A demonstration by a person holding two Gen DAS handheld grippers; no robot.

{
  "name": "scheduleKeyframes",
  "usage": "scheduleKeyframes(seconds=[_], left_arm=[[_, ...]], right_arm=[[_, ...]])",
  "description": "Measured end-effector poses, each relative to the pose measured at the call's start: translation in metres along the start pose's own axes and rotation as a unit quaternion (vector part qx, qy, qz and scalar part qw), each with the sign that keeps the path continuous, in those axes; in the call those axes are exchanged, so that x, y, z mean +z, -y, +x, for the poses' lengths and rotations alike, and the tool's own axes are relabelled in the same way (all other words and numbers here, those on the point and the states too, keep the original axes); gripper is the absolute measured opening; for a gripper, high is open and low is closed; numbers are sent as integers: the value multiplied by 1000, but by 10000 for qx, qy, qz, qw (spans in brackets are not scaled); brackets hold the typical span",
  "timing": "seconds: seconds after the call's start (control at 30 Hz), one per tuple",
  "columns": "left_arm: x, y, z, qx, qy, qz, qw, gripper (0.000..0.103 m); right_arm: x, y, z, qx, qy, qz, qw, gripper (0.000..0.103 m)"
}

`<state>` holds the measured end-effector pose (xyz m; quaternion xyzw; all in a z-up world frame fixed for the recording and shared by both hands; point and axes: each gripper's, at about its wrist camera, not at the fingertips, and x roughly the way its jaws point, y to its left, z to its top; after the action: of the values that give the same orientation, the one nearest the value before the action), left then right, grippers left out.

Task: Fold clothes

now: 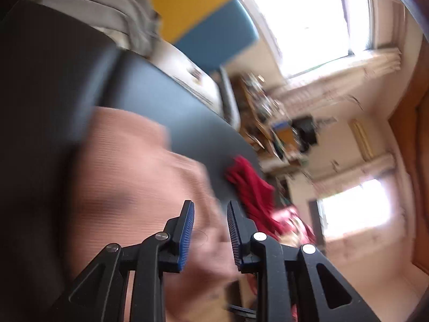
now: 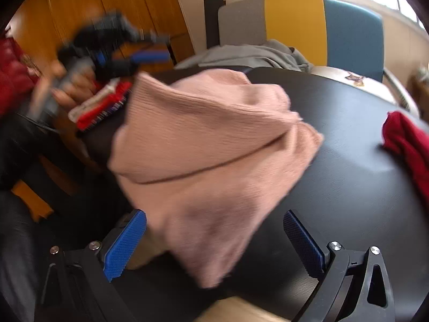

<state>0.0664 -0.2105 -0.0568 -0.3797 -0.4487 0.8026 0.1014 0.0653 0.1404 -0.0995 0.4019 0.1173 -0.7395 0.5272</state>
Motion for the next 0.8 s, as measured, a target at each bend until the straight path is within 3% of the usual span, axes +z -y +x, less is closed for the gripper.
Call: scheduleKeyframes(seconds=[0.13,0.2,0.37,0.5,0.6,0.8], left_arm=[[-22,-35,-19,399,281,161,9987,24],[-38,-30,-7,385,191,437,9981,24],[-70,-5,31,204,-387,1024,9938,24],[-95,19,56,62,-958,1731,9802,24],[-105,26,61,-247,-1260,1894,9735,24],[-87,8,14,-489,-593,1429,9867,24]], right_arm=[[-2,-8,9,368,129,374,9985,103],[-3,-13,13,552,193,560,9967,103],[-11,-33,32,736,-72,550,9957,103],[-29,-21,31,620,-241,966,9931,103],[-29,-18,9,598,-41,1178,9912,103],[10,-42,-17,211,410,735,9962,103]])
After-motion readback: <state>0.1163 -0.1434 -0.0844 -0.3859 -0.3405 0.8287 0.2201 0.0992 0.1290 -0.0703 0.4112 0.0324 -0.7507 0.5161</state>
